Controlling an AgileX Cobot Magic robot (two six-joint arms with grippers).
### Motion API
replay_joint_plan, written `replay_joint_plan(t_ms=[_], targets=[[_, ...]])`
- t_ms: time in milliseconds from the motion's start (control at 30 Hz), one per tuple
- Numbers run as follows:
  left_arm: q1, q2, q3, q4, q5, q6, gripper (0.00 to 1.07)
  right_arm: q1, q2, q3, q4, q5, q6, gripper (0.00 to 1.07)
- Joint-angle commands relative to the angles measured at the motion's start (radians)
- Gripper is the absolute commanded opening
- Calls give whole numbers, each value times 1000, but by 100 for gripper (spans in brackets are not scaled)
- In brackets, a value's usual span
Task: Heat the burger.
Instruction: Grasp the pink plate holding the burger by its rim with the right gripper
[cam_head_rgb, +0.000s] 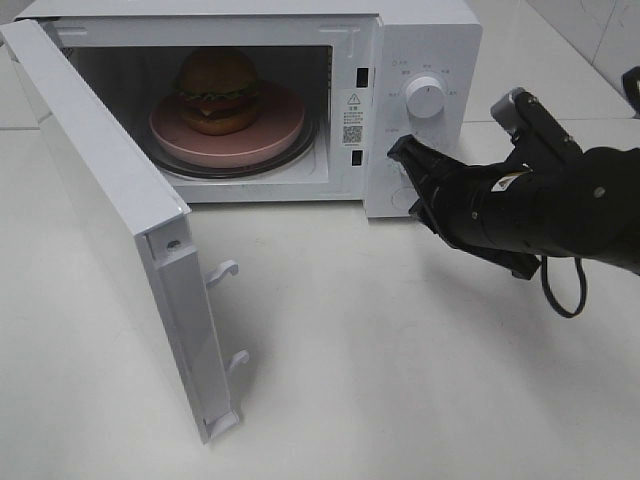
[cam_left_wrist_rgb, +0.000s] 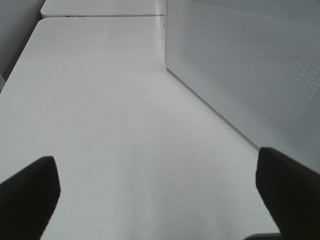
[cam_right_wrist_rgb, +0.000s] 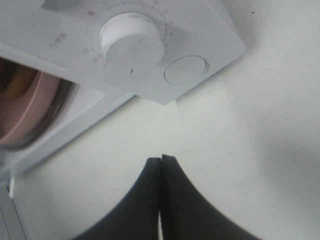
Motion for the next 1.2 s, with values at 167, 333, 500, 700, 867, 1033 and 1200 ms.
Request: replay_joint_plan(t_ms=[167, 333, 500, 700, 867, 1033, 1200], targets=[[1, -6, 0, -3, -15, -5, 101, -73, -68, -25, -259, 327, -118, 2], [1, -6, 0, -3, -15, -5, 101, -97, -86, -116, -460, 652, -213, 3], [1, -6, 0, -3, -15, -5, 101, -97, -86, -183, -503, 853, -322, 4], [1, -6, 0, -3, -15, -5, 101, -97, -86, -267, -502, 1056, -639, 6], [1, -6, 0, -3, -15, -5, 101, -97, -86, -312, -502, 1161, -900, 6], [1, -6, 0, -3, -15, -5, 101, -94, -89, -335, -500, 1230, -1144, 7], [1, -6, 0, -3, -15, -5, 101, -52, -134, -339, -503, 1226, -1574, 8]])
